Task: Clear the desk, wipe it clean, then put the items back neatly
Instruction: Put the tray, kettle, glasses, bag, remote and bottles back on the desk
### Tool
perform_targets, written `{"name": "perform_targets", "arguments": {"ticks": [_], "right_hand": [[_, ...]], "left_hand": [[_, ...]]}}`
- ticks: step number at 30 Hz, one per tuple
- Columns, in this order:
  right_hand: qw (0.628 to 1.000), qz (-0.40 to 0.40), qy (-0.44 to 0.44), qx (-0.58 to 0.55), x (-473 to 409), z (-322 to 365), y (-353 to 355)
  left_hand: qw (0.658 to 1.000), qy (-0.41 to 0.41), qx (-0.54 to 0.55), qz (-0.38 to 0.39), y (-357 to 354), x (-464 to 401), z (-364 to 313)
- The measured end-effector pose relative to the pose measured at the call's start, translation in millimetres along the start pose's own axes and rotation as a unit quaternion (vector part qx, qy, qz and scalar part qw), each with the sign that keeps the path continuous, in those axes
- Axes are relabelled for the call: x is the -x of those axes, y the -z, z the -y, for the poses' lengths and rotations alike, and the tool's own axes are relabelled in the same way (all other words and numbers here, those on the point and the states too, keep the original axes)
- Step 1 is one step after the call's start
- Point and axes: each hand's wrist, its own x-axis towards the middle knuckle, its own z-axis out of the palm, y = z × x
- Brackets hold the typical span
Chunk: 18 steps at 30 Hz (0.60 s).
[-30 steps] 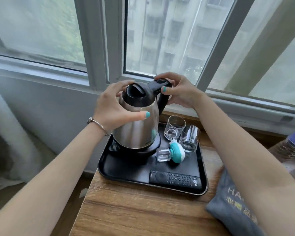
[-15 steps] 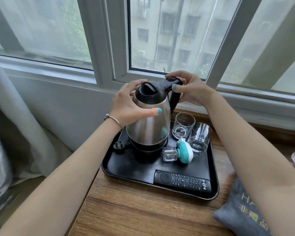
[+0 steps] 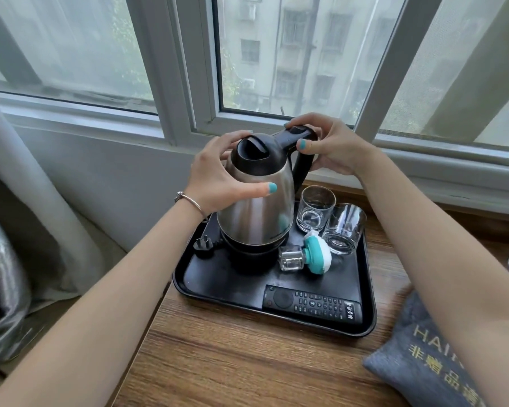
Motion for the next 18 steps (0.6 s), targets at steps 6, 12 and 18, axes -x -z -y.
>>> {"name": "perform_targets", "arguments": {"ticks": [6,12,18], "right_hand": [[1.0,-0.005,0.014,0.009,-0.2,-0.1,-6.9],[1.0,-0.016,0.009,0.001,1.3,-4.4,3.0],[1.0,-0.015,-0.001,0.004,5.7,-13.2,0.7]], "left_hand": [[1.0,0.001,0.01,0.001,2.5,0.8,4.4],[0.999,-0.001,0.02,0.028,-1.2,-8.3,3.6],[0.999,-0.004,0.016,0.038,-4.6,-4.8,9.7]]}}
